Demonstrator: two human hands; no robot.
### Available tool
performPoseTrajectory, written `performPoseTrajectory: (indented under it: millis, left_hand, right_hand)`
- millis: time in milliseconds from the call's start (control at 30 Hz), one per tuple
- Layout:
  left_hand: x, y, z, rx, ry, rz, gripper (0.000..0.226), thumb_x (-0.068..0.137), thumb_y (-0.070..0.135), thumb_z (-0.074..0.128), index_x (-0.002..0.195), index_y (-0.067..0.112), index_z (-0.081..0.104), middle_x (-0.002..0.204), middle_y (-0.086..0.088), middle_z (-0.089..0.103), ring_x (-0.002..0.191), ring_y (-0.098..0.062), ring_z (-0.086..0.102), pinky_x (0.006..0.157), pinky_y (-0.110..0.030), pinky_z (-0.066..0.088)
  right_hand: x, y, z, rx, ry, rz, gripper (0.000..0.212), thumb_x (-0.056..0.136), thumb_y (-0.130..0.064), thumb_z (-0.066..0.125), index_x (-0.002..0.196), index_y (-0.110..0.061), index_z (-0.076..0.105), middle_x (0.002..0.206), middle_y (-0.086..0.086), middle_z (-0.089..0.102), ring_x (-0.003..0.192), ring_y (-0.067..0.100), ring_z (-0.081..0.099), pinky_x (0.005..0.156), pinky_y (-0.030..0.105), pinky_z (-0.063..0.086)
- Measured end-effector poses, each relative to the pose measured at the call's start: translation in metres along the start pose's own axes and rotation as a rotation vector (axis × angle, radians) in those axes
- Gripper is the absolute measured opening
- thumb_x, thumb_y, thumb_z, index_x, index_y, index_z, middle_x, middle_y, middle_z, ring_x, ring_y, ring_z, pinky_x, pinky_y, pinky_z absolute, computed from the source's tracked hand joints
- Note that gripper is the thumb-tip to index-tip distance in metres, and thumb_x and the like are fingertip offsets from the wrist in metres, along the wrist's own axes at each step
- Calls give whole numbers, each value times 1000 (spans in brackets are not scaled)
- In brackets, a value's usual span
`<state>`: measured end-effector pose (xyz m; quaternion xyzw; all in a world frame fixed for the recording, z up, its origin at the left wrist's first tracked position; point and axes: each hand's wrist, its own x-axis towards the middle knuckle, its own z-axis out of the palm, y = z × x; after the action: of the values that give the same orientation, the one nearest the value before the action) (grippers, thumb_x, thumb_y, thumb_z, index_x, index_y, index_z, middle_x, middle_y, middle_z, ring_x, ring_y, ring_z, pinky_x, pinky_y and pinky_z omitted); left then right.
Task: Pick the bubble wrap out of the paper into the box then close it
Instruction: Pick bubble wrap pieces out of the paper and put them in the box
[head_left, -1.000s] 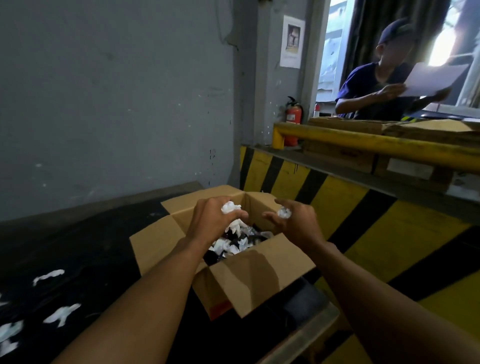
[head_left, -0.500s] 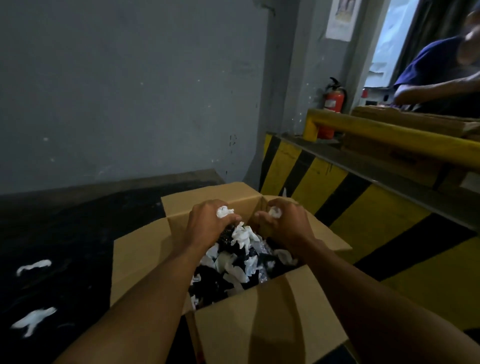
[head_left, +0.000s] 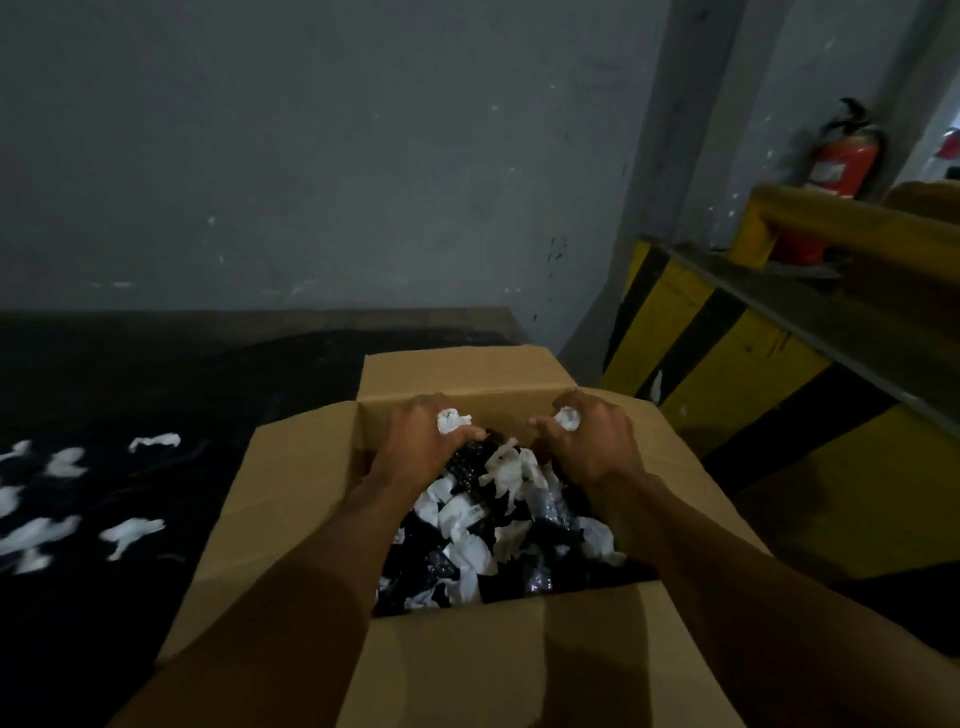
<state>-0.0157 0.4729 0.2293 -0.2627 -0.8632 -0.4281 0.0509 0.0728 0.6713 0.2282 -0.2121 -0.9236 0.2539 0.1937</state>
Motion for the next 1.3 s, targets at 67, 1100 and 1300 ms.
performPoseTrajectory:
  millis: [67,1100,1300]
  left_hand:
    - [2,-8,5,22,-15,-38,35,70,39,82,89,14,66,87,-2,66,82,-19,60,69,-28,42]
    - [22,-42,25,250,28,60,41,93,40,54,122,11,56,124,-7,54,110,-23,53,93,-37,45]
    - [5,-26,-22,265,105,68,58,89,51,54,135,16,46,136,-4,49,122,-22,48,101,-38,42]
  right_hand:
    - [8,4,7,18,-10,-21,49,81,-52,68,116,-18,65,118,9,66,107,27,60,87,34,48]
    - [30,10,50,-138,-6,-139,45,93,-41,44,127,-14,53,125,13,52,117,31,45,107,43,33]
    - [14,-32,40,42,-13,-176,59,97,-48,44,144,-14,38,144,10,39,130,27,38,107,38,32]
